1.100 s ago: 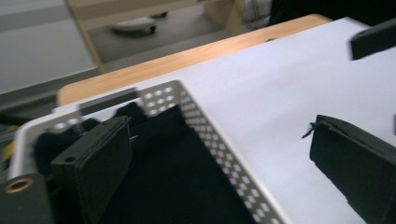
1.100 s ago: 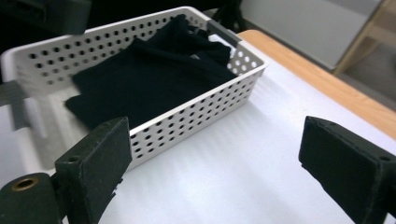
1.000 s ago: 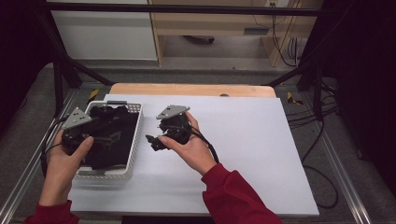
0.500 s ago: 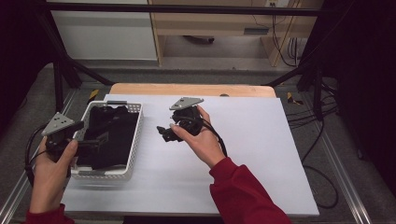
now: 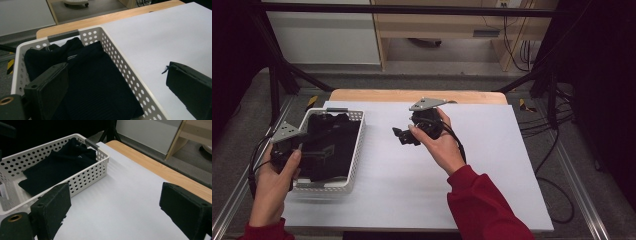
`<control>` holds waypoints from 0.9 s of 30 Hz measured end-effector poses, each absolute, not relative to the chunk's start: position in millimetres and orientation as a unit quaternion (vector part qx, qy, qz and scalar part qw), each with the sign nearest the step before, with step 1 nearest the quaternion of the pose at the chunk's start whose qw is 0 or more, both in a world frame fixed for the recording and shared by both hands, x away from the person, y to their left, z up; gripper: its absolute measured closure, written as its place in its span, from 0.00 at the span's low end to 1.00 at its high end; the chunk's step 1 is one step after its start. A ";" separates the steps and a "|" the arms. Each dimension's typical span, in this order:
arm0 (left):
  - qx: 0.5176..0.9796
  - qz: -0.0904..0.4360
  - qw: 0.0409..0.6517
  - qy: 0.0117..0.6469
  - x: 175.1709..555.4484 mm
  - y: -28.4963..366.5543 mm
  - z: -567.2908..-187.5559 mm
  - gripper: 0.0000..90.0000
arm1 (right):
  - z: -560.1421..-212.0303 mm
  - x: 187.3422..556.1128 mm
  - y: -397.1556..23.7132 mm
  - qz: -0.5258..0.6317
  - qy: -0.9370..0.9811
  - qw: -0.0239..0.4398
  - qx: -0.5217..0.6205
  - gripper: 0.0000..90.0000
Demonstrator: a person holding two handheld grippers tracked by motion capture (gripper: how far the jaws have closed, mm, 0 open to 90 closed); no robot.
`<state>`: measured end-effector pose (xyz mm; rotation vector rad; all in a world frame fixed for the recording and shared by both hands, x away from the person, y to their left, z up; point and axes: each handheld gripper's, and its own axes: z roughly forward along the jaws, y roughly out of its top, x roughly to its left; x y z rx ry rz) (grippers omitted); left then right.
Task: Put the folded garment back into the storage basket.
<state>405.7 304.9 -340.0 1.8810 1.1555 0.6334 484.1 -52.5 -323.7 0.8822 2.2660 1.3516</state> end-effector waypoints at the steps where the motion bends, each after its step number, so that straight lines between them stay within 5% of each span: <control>1: 0.748 0.250 0.410 0.458 406.0 304.4 -340.7 0.05 | -323.2 484.5 -53.9 0.479 0.800 0.179 0.312 0.11; 27: 0.751 0.246 0.391 0.472 410.6 305.7 -349.0 0.05 | -294.4 480.4 -94.3 0.510 0.771 0.208 0.319 0.09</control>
